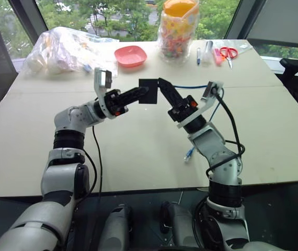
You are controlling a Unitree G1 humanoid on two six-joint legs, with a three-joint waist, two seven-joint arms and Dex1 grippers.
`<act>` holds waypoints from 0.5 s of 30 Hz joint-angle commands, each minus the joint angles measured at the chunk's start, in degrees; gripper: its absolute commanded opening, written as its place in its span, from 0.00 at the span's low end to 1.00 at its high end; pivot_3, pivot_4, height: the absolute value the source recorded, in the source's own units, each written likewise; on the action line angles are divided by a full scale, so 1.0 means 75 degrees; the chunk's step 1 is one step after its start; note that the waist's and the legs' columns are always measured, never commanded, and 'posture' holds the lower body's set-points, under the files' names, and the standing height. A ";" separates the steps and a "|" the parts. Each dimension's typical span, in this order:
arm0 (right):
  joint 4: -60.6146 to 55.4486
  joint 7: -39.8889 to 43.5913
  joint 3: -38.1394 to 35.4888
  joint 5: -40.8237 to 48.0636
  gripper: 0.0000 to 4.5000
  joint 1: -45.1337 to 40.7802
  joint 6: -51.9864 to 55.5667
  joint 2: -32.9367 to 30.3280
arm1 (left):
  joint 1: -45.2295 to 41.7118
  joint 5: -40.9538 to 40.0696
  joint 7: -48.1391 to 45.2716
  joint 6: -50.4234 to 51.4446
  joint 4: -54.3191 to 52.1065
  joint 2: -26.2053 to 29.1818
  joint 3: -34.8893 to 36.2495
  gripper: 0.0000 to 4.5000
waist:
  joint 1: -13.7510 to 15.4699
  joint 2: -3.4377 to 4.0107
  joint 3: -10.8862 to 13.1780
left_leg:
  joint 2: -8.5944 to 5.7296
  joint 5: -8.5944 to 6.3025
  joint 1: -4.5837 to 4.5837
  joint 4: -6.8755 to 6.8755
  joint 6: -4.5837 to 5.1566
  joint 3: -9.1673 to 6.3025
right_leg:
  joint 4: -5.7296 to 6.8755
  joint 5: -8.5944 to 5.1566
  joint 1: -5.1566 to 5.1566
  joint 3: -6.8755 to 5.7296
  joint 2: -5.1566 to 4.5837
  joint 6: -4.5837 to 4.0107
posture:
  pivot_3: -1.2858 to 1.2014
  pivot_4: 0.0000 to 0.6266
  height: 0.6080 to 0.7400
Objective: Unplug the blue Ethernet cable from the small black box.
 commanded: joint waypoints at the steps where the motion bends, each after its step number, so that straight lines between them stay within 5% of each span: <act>1: -0.0124 0.0035 0.0127 0.0160 0.01 -0.0111 0.0003 0.0072 | -0.0104 -0.0240 0.0026 -0.0044 -0.0326 0.0060 0.0046 0.11 | 0.0005 0.0000 0.0000 | 0.0000 0.0000 0.0000 0.0000 0.0000 0.0000 | -0.0001 0.0000 0.0000 0.0000 0.0000 0.0000 | 0.52 0.24 1.00; 9: -0.0112 0.0065 0.0212 0.0104 0.01 -0.0065 0.0117 0.0010 | -0.0139 -0.0289 0.0296 -0.0203 -0.0226 0.0015 0.0197 0.11 | 0.0003 0.0000 0.0000 | 0.0001 0.0000 -0.0002 -0.0002 0.0000 0.0000 | -0.0005 -0.0003 0.0000 0.0000 -0.0001 -0.0004 | 0.52 0.24 1.00; 15: 0.0471 -0.0255 -0.0792 0.0153 0.01 -0.0362 -0.0340 -0.0440 | -0.0243 -0.0341 0.0530 -0.0506 0.0226 0.0565 0.0648 0.11 | -0.0002 0.0000 0.0000 | 0.0001 0.0000 -0.0002 -0.0002 0.0000 0.0000 | -0.0006 -0.0005 -0.0001 -0.0001 -0.0001 -0.0009 | 0.52 0.24 1.00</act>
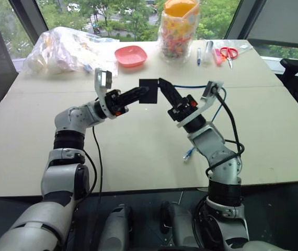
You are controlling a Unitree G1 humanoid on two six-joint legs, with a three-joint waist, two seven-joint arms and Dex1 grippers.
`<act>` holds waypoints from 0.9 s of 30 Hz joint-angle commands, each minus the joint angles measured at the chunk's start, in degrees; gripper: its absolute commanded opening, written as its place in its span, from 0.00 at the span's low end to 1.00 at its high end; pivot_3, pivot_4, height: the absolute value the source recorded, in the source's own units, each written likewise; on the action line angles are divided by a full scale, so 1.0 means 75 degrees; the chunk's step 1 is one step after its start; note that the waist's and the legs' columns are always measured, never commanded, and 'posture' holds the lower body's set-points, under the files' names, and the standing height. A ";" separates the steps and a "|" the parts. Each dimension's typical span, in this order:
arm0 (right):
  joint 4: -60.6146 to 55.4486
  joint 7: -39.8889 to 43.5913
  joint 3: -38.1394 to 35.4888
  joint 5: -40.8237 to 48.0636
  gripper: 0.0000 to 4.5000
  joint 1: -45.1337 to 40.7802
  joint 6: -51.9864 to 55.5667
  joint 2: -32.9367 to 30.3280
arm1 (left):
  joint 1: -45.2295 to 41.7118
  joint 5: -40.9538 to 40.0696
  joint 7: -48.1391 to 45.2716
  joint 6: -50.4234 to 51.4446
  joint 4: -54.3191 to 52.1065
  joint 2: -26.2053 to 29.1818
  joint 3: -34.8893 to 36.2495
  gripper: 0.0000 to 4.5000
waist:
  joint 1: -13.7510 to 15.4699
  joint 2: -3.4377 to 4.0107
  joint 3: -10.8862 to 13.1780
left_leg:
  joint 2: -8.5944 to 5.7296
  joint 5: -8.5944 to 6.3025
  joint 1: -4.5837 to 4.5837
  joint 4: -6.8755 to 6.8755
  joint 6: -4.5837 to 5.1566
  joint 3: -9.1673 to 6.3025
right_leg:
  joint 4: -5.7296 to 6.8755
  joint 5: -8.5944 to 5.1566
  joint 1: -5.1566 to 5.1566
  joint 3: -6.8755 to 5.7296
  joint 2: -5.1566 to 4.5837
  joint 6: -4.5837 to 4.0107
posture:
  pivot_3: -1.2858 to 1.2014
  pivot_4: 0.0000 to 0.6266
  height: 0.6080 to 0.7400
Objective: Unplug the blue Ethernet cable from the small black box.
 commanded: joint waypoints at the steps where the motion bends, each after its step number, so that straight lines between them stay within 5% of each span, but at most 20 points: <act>1: 0.0108 -0.0100 -0.0729 0.0158 0.01 -0.0164 -0.0308 -0.0392 | -0.0264 -0.0229 0.0099 -0.0419 0.0190 0.0620 0.0642 0.11 | -0.0009 0.0000 0.0000 | 0.0000 0.0000 0.0000 0.0000 0.0000 0.0001 | 0.0000 0.0000 0.0000 0.0000 0.0000 0.0000 | 0.52 0.24 1.00; 11: 0.0651 -0.0117 -0.0835 -0.0193 0.01 -0.0510 -0.0384 -0.0729 | -0.0301 0.0061 0.0421 -0.0951 0.0170 0.0467 0.0543 0.11 | 0.0007 0.0001 0.0001 | -0.0003 0.0000 -0.0017 -0.0009 0.0000 0.0003 | -0.0010 0.0004 -0.0011 -0.0001 -0.0003 0.0011 | 0.52 0.24 1.00; 20: 0.5301 -0.0809 0.0001 -0.3756 0.01 -0.2280 -0.1000 -0.2580 | -0.0025 0.2752 0.2737 -0.5544 0.0357 -0.0451 -0.0921 0.11 | 0.0011 0.0001 0.0001 | -0.0024 -0.0002 -0.0034 -0.0007 0.0007 0.0014 | -0.0011 0.0006 -0.0025 0.0003 -0.0014 0.0009 | 0.52 0.24 1.00; 27: 0.6860 -0.0337 -0.0085 -0.4636 0.73 -0.2938 -0.2073 -0.2918 | 0.0118 0.3326 0.3435 -0.6846 0.0765 -0.0913 -0.1237 0.11 | -0.0017 0.0002 0.0001 | -0.0028 -0.0008 -0.0057 -0.0012 0.0020 0.0048 | -0.0005 0.0021 -0.0055 0.0005 0.0003 -0.0005 | 0.52 0.24 1.00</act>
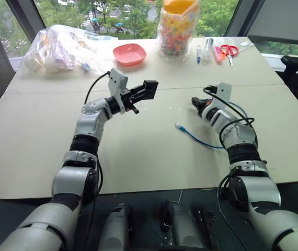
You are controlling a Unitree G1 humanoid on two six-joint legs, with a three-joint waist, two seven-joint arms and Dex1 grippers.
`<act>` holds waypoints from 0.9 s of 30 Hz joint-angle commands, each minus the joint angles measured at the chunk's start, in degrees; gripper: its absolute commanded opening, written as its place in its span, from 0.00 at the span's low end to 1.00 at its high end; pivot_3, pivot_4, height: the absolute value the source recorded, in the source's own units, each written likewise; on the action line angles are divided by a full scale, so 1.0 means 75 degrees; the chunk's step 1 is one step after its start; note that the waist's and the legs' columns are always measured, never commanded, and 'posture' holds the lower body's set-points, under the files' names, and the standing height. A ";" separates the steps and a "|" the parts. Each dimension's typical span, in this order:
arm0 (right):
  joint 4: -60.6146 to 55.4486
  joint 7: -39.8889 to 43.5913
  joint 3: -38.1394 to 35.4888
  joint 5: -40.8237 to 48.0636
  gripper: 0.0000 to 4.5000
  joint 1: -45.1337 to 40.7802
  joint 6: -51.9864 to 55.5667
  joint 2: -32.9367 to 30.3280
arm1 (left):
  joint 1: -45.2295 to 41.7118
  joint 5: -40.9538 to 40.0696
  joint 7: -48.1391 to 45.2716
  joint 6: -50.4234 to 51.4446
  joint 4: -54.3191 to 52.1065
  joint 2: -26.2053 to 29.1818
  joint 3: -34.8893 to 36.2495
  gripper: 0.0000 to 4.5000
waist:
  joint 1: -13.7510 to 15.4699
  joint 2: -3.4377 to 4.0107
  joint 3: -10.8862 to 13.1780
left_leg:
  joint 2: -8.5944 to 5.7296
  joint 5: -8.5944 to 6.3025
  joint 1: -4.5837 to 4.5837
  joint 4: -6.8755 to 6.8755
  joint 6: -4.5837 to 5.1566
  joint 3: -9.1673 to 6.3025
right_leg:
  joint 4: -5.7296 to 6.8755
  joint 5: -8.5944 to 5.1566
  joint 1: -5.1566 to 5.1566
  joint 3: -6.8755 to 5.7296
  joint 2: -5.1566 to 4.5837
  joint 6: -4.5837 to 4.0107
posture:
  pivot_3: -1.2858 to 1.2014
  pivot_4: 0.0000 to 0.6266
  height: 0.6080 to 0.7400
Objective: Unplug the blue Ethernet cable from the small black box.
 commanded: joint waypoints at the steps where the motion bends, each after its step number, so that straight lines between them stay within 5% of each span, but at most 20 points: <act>1: -0.0332 0.0338 0.0047 -0.0318 0.84 -0.0017 -0.0133 -0.0099 | -0.0015 0.0231 0.0331 -0.0668 0.0115 -0.0125 -0.0121 0.11 | 0.0004 0.0000 0.0000 | 0.0000 0.0000 0.0001 0.0000 0.0000 0.0000 | 0.0000 -0.0002 0.0001 0.0000 0.0000 0.0005 | 0.52 0.24 1.00; 3: -0.1179 0.0630 0.0282 -0.0301 0.99 0.0452 0.0503 -0.0100 | -0.0066 0.0418 0.0588 -0.0994 0.0352 -0.0228 -0.0195 0.11 | 0.0016 -0.0001 -0.0001 | 0.0003 0.0000 0.0003 0.0002 0.0000 -0.0002 | 0.0002 -0.0016 0.0005 0.0000 -0.0001 0.0026 | 0.52 0.24 1.00; 10: -0.6004 0.1196 0.1016 0.0660 0.99 0.2846 0.3657 -0.0316 | -0.0341 0.1038 0.1556 -0.2309 0.1684 -0.0653 -0.0411 0.11 | 0.0061 -0.0002 -0.0004 | 0.0014 -0.0007 -0.0001 0.0010 0.0009 -0.0035 | -0.0003 -0.0019 0.0012 -0.0006 -0.0020 0.0033 | 0.52 0.24 1.00; 17: -0.7179 0.0907 0.0570 0.0754 0.99 0.3357 0.3894 -0.0194 | -0.0568 0.1501 0.2353 -0.3140 0.2948 -0.0975 -0.0456 0.11 | 0.0045 -0.0002 -0.0004 | 0.0017 -0.0009 0.0001 0.0019 0.0008 -0.0036 | -0.0006 -0.0017 0.0012 -0.0010 -0.0021 0.0029 | 0.52 0.24 1.00; 18: -0.7241 0.0895 0.0476 0.0763 1.00 0.3369 0.3855 -0.0200 | -0.0598 0.1577 0.2489 -0.3146 0.3120 -0.0942 -0.0467 0.34 | 0.0045 -0.0003 -0.0004 | 0.0017 -0.0009 0.0002 0.0019 0.0008 -0.0038 | -0.0007 -0.0017 0.0013 -0.0011 -0.0021 0.0029 | 0.52 0.24 1.00; 24: -0.7712 0.1172 0.0208 0.0886 1.00 0.3554 0.3704 -0.0369 | -0.0631 0.1457 0.1998 -0.2839 0.3281 -0.0678 -0.0352 0.87 | 0.0048 -0.0002 -0.0004 | 0.0015 -0.0010 -0.0001 0.0016 0.0011 -0.0036 | -0.0006 -0.0016 0.0009 -0.0012 -0.0019 0.0032 | 0.52 0.24 1.00; 25: -0.7807 0.1254 0.0171 0.0927 1.00 0.3618 0.3684 -0.0415 | -0.0624 0.1354 0.1759 -0.2597 0.3219 -0.0595 -0.0299 0.95 | 0.0049 -0.0002 -0.0004 | 0.0015 -0.0010 -0.0001 0.0016 0.0011 -0.0036 | -0.0006 -0.0016 0.0010 -0.0013 -0.0018 0.0032 | 0.52 0.24 1.00; 27: -0.7955 0.1427 0.0047 0.1036 1.00 0.3748 0.3638 -0.0499 | -0.0625 0.1002 0.1139 -0.2007 0.2925 -0.0379 -0.0110 0.95 | 0.0046 -0.0003 -0.0004 | 0.0016 -0.0010 -0.0001 0.0016 0.0011 -0.0037 | -0.0007 -0.0017 0.0011 -0.0013 -0.0019 0.0032 | 0.52 0.24 1.00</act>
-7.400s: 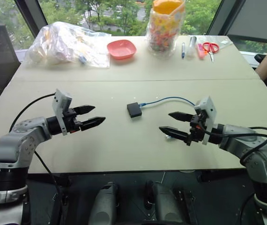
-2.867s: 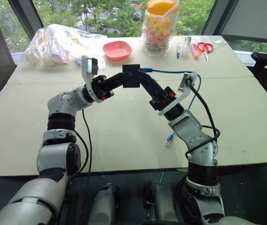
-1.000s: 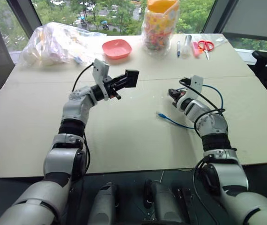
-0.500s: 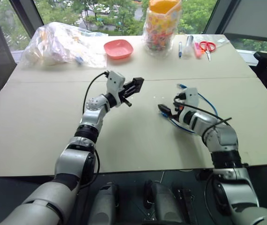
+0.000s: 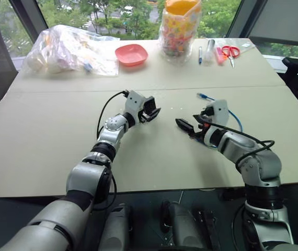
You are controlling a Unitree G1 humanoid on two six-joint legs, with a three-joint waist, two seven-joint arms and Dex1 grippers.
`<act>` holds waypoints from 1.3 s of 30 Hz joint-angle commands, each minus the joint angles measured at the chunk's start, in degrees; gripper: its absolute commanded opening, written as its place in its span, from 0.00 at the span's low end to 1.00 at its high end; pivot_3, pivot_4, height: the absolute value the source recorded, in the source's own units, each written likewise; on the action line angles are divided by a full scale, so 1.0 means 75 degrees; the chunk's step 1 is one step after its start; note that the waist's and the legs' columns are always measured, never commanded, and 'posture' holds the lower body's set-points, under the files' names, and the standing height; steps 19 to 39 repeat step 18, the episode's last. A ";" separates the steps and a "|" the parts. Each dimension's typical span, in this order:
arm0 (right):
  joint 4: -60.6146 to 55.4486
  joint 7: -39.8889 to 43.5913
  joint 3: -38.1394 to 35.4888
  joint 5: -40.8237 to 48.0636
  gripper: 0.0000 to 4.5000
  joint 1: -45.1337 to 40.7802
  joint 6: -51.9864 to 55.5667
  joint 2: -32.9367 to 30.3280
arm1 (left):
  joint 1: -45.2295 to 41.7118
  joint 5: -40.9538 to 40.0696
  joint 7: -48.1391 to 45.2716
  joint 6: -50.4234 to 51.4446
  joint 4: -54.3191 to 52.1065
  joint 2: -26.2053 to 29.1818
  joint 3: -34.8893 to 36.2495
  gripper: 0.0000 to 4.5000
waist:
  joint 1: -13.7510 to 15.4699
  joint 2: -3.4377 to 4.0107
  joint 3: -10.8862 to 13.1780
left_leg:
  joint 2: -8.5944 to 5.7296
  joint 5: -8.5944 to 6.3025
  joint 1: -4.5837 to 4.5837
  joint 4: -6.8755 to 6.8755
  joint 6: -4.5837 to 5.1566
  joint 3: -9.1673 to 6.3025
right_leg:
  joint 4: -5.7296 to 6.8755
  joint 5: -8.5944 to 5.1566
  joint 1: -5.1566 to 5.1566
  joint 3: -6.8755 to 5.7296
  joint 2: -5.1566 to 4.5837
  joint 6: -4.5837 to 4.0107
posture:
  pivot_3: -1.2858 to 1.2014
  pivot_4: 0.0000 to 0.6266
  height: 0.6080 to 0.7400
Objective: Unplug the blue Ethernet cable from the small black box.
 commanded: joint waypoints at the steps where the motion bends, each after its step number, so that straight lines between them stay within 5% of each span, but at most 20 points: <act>1: -0.0549 0.0348 -0.0341 0.0278 1.00 0.0210 -0.0209 -0.0194 | -0.0086 -0.0544 -0.1078 0.0754 -0.0822 0.0397 0.0306 0.95 | -0.0003 0.0000 0.0000 | 0.0000 0.0000 0.0000 0.0000 0.0000 0.0000 | 0.0000 0.0000 0.0000 0.0000 0.0000 0.0000 | 0.52 0.24 1.00; 8: -0.1035 0.1154 -0.0650 0.0674 1.00 0.0935 -0.0491 -0.0600 | 0.1459 -0.1640 -0.2958 0.3758 -0.4960 0.1684 0.0122 0.95 | -0.0040 0.0001 0.0000 | 0.0007 -0.0001 0.0004 -0.0005 0.0000 0.0001 | 0.0001 -0.0001 0.0000 0.0003 0.0001 -0.0003 | 0.52 0.24 1.00; 13: -0.1649 0.1716 -0.0709 0.1010 1.00 0.1796 -0.0631 -0.0833 | 0.3414 -0.2249 -0.2926 0.5652 -0.8083 0.2743 0.0234 0.95 | -0.0023 0.0004 -0.0002 | 0.0012 -0.0001 0.0011 -0.0005 -0.0001 -0.0002 | 0.0002 -0.0003 0.0003 0.0006 0.0008 -0.0004 | 0.52 0.24 1.00; 18: -0.1983 0.1840 -0.0712 0.1301 1.00 0.2253 -0.0619 -0.0868 | 0.4677 -0.2887 -0.2242 0.6810 -0.9752 0.3061 0.0673 0.95 | 0.0043 0.0005 -0.0001 | 0.0014 -0.0004 0.0009 0.0007 -0.0009 -0.0006 | -0.0011 -0.0020 0.0012 0.0005 0.0003 -0.0034 | 0.52 0.24 1.00; 39: -0.1983 0.1840 -0.0712 0.1301 1.00 0.2253 -0.0619 -0.0868 | 0.4677 -0.2887 -0.2242 0.6810 -0.9752 0.3061 0.0673 0.95 | 0.0043 0.0005 -0.0001 | 0.0014 -0.0004 0.0009 0.0007 -0.0009 -0.0006 | -0.0011 -0.0020 0.0012 0.0005 0.0003 -0.0034 | 0.52 0.24 1.00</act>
